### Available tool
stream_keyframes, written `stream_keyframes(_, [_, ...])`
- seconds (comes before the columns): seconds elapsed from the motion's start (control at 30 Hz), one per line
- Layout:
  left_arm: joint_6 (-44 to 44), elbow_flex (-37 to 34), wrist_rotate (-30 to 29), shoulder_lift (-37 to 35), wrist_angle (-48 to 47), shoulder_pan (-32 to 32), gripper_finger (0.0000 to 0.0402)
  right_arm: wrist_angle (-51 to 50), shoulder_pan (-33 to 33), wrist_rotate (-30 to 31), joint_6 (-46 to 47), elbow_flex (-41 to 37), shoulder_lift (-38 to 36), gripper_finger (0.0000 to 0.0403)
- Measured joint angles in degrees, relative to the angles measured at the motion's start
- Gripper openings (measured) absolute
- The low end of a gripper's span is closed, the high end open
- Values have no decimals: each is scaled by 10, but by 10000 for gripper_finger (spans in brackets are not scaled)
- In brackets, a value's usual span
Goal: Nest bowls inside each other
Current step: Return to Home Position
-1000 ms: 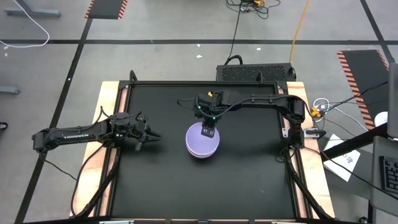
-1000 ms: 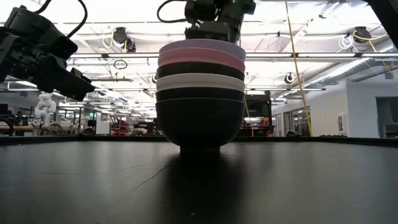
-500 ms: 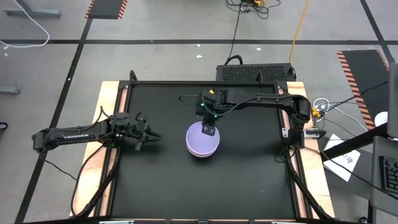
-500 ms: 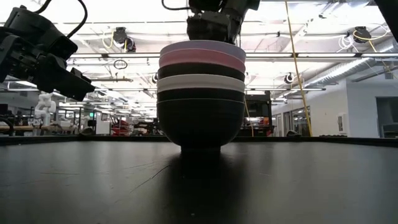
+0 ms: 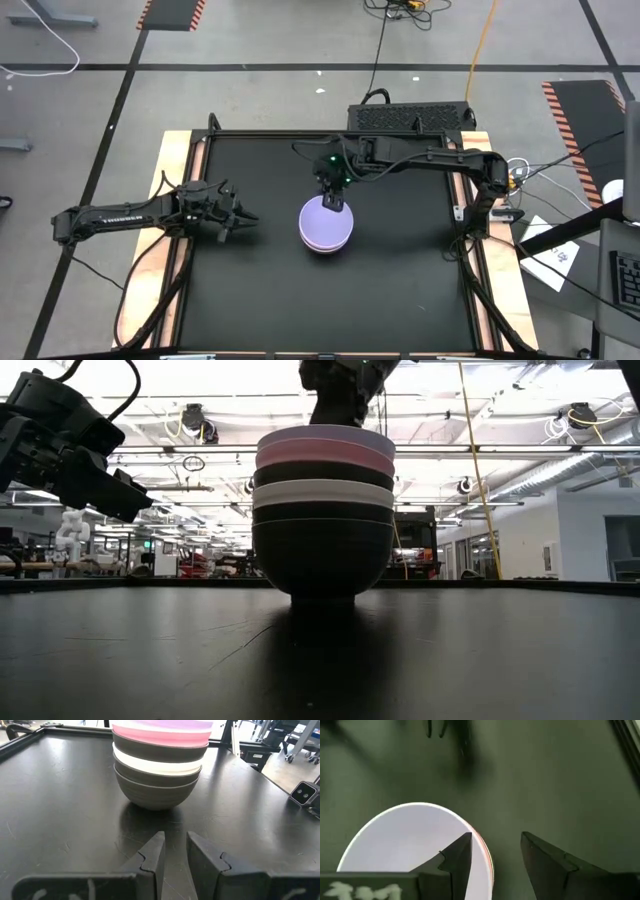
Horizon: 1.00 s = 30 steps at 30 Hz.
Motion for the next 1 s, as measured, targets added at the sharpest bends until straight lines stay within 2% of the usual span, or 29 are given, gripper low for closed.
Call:
stream_keyframes(0.13, [0,0,0,0,0,-1,81,0,-4,1,-15,0,-8,147])
stream_keyframes(0.23, [0,0,0,0,0,-1,81,2,-4,2,-34,0,-11,119])
stream_keyframes(0.47, [2,0,0,0,0,0,81,-38,2,1,-68,0,-11,16])
stream_keyframes(0.6, [4,0,-1,0,0,0,81,-38,10,12,-73,-22,-18,7])
stream_keyframes(0.77, [15,0,-2,0,0,0,81,57,27,23,-88,-108,-71,1])
stream_keyframes(0.87, [31,0,5,-1,0,-1,81,138,29,-2,-82,-189,-137,1])
stream_keyframes(1.0, [56,0,50,-2,32,-15,81,218,33,-15,-66,-306,-248,0])
